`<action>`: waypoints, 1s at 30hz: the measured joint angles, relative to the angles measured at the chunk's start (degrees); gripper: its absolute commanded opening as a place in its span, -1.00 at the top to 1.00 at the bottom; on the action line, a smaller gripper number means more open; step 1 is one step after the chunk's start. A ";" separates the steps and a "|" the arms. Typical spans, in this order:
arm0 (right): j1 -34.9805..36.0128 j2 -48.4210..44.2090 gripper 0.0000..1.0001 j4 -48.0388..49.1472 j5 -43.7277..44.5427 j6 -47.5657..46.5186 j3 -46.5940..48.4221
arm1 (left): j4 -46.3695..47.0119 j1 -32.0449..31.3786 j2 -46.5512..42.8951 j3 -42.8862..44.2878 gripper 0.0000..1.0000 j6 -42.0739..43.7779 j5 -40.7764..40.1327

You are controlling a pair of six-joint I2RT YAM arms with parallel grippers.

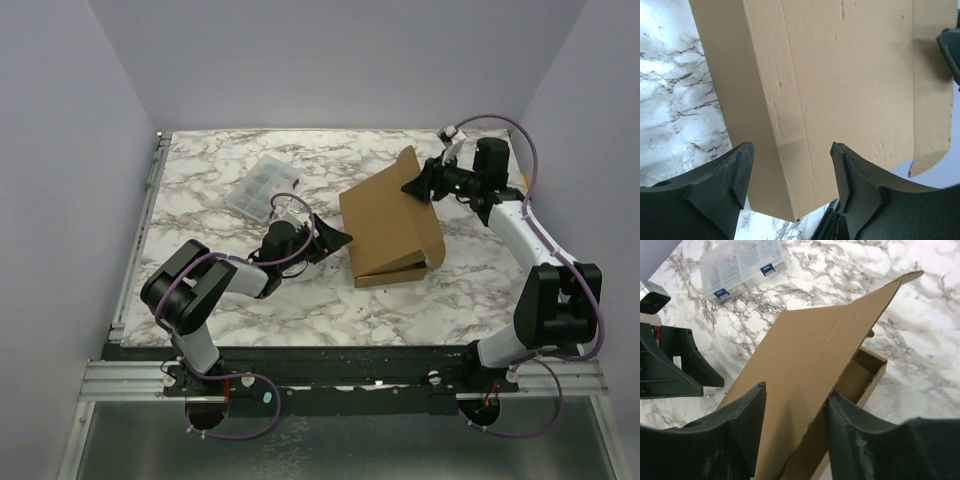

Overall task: Fold the paper box
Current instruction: Close the paper box at the center of the board.

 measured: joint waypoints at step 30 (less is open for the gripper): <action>-7.98 18.80 -0.01 -3.41 -4.96 5.11 -6.51 | -23.56 -2.73 4.17 12.31 -0.49 15.47 -1.60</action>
